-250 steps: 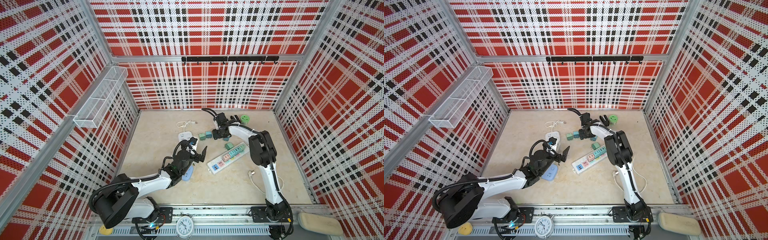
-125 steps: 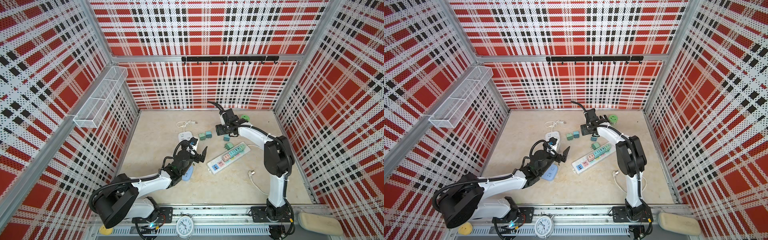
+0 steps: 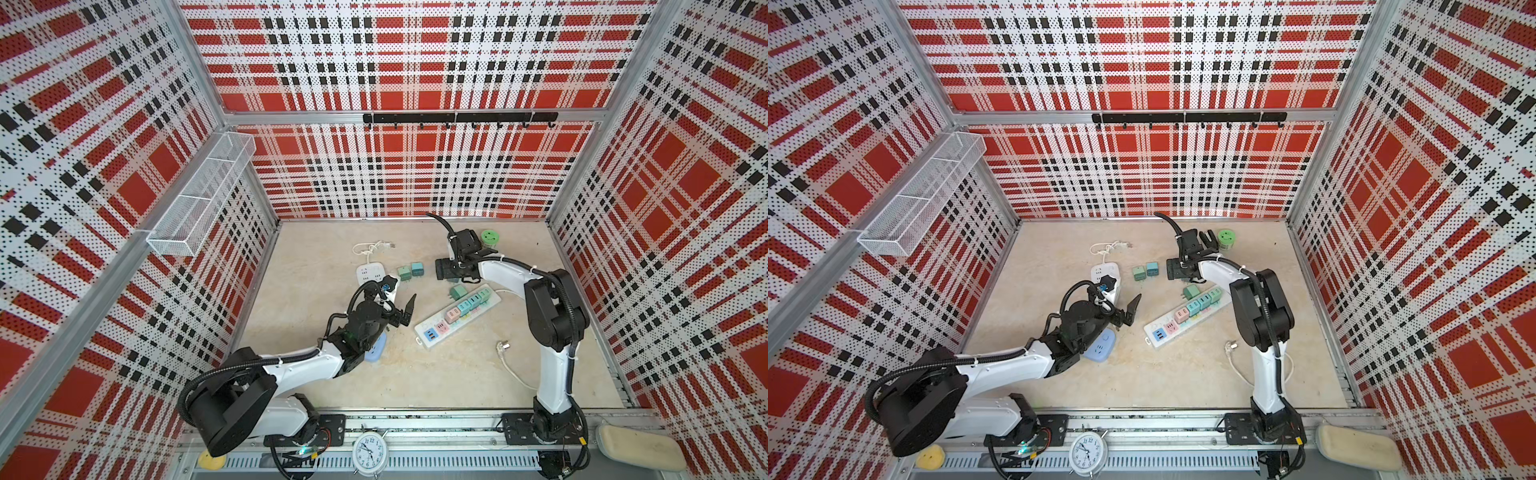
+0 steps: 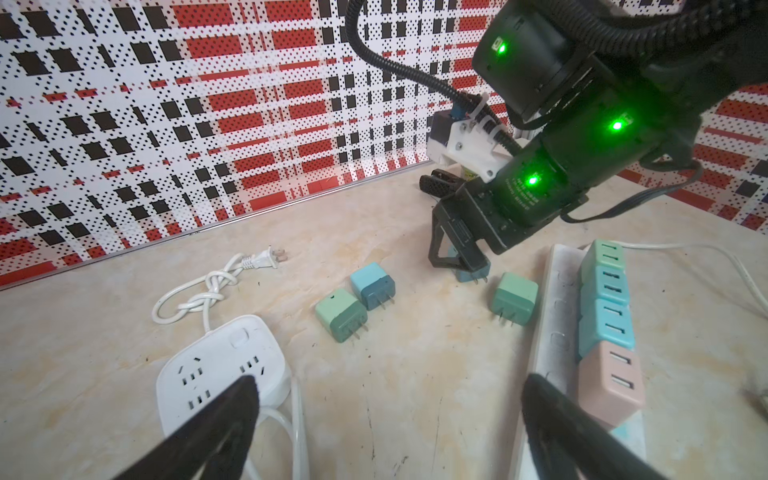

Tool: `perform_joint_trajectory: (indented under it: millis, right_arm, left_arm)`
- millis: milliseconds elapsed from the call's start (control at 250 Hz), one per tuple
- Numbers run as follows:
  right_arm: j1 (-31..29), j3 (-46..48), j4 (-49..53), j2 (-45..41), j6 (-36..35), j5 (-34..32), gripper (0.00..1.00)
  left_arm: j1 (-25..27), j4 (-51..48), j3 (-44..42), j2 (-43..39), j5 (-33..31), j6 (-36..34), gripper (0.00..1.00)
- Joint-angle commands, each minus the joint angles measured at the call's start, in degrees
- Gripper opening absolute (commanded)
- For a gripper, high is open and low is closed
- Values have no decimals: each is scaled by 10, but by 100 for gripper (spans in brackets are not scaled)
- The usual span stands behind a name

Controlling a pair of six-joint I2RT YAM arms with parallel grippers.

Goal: Insert the plug
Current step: 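Lower right gripper onto the light teal adapter and close on it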

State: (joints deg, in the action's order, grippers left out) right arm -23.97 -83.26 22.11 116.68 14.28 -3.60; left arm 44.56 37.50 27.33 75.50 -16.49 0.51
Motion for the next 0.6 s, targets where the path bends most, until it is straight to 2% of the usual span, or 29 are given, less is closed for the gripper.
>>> perform_joint_trajectory:
  millis: [0,208,500,596]
  right_arm:
    - [1,-9,-26,26,9,13,90]
    - [1,-31,-26,59,11,7,87]
    - [0,-75,-1,92,2,20,67]
    - [-3,-71,2,91,0,9,65]
  left_arm:
    - [4,-5,21,9,7,-1,99]
    - [5,-12,23,7,7,-3,99]
    - [7,-12,24,7,4,-7,99]
    - [7,-12,25,7,6,-7,99]
